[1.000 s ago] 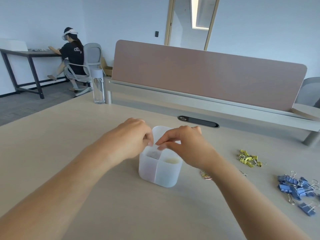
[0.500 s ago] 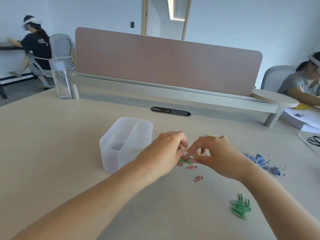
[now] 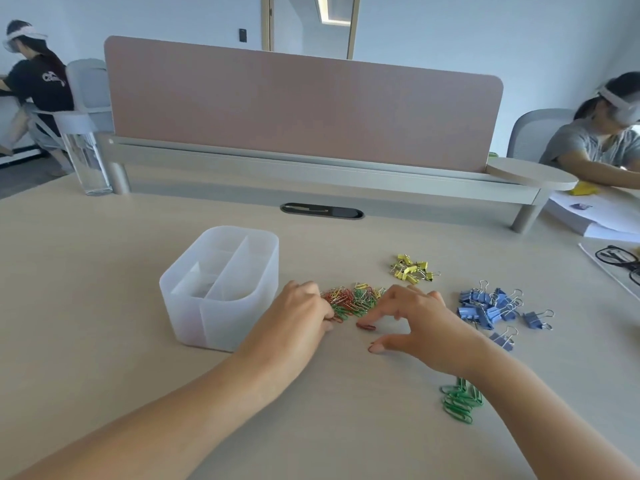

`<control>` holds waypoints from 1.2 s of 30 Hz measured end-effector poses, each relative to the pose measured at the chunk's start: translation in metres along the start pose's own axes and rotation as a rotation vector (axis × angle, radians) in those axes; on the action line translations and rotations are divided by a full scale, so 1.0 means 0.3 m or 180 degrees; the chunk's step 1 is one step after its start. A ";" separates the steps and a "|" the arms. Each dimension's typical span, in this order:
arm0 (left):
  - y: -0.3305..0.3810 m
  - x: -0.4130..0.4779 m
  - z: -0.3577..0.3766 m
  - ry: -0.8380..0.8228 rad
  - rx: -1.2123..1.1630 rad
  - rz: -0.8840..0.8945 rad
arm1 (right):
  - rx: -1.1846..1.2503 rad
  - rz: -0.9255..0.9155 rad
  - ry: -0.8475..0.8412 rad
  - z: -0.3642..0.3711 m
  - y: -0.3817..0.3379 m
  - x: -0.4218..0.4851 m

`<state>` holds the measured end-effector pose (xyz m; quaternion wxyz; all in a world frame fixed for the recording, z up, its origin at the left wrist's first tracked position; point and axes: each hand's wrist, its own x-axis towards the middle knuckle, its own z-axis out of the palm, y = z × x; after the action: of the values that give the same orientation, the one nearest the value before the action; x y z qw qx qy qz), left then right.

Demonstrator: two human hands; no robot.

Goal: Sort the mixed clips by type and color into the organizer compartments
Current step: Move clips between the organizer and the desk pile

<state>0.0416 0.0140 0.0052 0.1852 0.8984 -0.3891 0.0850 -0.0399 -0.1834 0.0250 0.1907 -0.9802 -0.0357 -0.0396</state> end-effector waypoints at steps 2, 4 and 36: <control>-0.009 -0.003 0.006 0.0051 -0.0125 0.0063 | -0.0018 0.0071 0.0061 0.001 0.001 -0.002; -0.009 -0.011 0.004 0.0043 -0.0361 0.0180 | -0.0035 0.0108 0.0061 -0.001 0.003 -0.005; -0.011 -0.018 0.010 0.0244 -0.0292 0.0566 | 0.0083 0.0168 0.0006 -0.002 -0.012 -0.012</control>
<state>0.0404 0.0186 0.0001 0.2327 0.8469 -0.4635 0.1175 -0.0437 -0.1805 0.0264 0.2045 -0.9782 -0.0101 -0.0351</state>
